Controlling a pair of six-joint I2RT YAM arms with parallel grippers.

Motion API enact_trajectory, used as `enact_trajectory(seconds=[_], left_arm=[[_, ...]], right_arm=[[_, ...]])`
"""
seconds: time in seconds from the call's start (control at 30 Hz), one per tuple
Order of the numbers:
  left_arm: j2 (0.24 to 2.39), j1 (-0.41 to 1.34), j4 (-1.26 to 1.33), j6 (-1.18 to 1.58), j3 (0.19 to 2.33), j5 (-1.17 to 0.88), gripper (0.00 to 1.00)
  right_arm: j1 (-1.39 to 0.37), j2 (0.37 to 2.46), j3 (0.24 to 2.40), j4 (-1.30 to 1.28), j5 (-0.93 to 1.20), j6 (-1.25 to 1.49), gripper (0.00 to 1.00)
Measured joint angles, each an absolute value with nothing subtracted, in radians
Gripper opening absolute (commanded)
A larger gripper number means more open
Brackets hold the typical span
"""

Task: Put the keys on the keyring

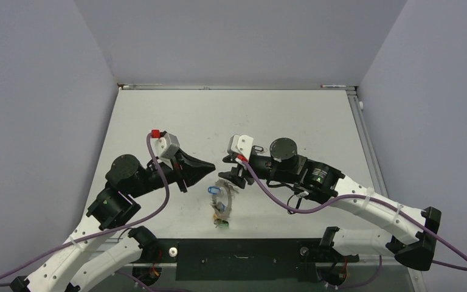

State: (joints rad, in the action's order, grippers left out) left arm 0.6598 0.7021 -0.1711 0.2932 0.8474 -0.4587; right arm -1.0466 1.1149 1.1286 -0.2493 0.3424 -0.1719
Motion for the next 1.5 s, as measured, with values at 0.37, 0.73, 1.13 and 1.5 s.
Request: enact_trajectory(seconds=[0.37,0.73,1.13,1.5], left_arm=[[0.662,0.692,-0.124,0.366,0.833,-0.303,0.12],[0.667,0.690,-0.309,0.497,0.664,0.167,0.55],[0.667,0.683,-0.664,0.969,0.620,0.371,0.84],[0.850,0.678,-0.795,1.354,0.576,0.302,0.70]], right_arm=[[-1.046,1.063,1.081,-0.220,0.209,-0.154,0.50],[-1.046,1.059,0.961,-0.155,-0.052,0.015,0.50],[-1.041,1.158,0.912,-0.142,-0.215,0.174,0.50],[-1.041,1.190,0.883,-0.128,-0.228,0.224,0.50]])
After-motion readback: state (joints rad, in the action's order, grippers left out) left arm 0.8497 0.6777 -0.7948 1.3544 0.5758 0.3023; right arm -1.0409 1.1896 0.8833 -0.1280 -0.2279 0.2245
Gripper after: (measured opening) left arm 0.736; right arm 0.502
